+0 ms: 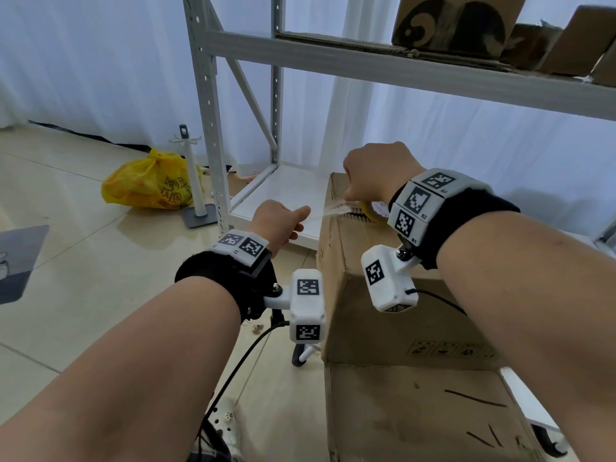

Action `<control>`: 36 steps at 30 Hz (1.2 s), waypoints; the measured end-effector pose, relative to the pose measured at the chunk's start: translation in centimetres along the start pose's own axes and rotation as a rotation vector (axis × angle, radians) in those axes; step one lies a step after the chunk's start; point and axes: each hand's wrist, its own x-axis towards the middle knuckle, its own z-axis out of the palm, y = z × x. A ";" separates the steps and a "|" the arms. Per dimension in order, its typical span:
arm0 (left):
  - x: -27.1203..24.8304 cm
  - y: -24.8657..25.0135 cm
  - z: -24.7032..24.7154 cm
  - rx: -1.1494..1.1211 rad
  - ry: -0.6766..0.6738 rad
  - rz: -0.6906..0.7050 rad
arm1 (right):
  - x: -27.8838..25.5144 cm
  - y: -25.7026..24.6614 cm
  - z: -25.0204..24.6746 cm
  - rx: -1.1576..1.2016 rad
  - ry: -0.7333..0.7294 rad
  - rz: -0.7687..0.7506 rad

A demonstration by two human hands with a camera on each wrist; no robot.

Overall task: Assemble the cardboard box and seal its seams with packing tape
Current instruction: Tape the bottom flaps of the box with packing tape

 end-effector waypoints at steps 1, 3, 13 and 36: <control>0.1 -0.1 0.1 0.009 -0.001 -0.002 | 0.1 0.0 0.0 0.005 0.000 0.005; 0.3 -0.2 0.3 0.023 0.001 -0.009 | 0.1 0.2 0.0 0.027 -0.009 0.016; 1.0 -0.1 1.4 0.322 0.038 0.108 | 0.4 0.6 0.2 0.053 -0.029 0.025; 0.9 -0.7 1.8 0.116 -0.070 -0.019 | -0.6 0.7 0.5 0.046 -0.006 0.008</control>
